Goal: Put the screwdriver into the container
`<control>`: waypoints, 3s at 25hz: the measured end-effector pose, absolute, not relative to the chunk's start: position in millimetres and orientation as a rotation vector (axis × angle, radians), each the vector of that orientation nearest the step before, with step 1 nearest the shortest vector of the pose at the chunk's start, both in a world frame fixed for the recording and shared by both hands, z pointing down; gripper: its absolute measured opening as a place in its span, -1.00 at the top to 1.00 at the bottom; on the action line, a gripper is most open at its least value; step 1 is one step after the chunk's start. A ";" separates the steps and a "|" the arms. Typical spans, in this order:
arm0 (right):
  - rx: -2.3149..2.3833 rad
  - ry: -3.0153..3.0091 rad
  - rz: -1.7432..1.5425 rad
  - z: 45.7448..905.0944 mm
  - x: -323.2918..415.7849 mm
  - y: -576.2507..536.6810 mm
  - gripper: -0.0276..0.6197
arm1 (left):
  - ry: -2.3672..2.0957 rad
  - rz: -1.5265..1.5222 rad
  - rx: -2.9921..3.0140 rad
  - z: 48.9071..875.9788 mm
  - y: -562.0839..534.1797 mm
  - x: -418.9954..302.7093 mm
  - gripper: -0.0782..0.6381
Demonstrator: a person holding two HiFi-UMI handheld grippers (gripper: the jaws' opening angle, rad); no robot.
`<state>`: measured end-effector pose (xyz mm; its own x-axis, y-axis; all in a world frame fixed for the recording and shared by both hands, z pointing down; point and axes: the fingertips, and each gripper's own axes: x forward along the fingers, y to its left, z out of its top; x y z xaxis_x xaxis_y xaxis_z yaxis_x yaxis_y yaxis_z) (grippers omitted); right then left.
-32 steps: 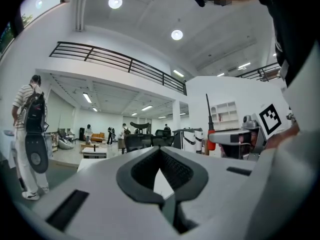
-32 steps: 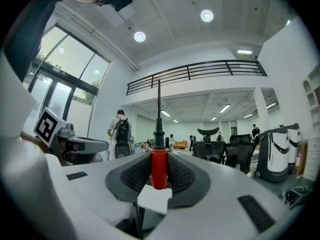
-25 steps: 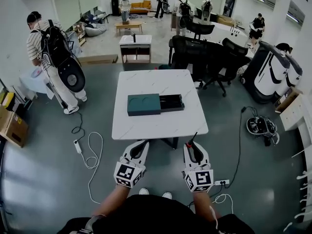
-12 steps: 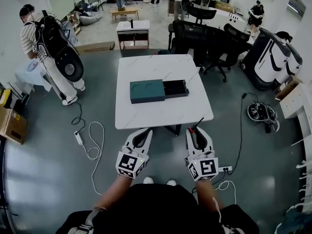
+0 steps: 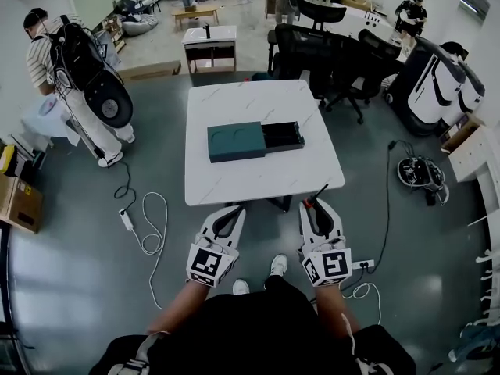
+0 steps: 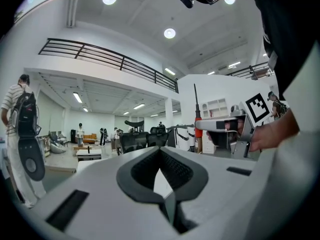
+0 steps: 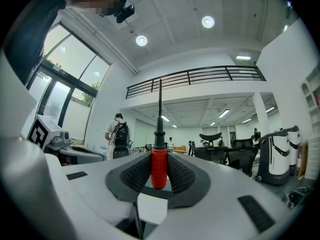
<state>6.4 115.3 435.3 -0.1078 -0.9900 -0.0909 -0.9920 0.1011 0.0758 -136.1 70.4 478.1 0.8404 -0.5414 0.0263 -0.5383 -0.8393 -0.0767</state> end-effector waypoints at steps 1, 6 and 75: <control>-2.083 2.321 0.181 436.6 9.8 111.4 0.58 | 0.878 -0.075 -2.947 479.5 66.4 -134.0 0.77; -2.049 2.344 0.177 437.9 29.6 84.8 0.58 | 0.922 -0.077 -2.927 475.2 42.7 -115.5 0.77; -2.096 2.704 0.279 504.3 185.1 -261.3 0.58 | 1.149 -0.115 -2.967 498.1 -289.2 4.4 0.77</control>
<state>185.1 -261.3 504.3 -0.2279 -0.9651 0.1286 -0.9186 0.2570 0.3003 4.4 -289.2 498.1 0.7372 -0.6705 0.0827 -0.6736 -0.7390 0.0134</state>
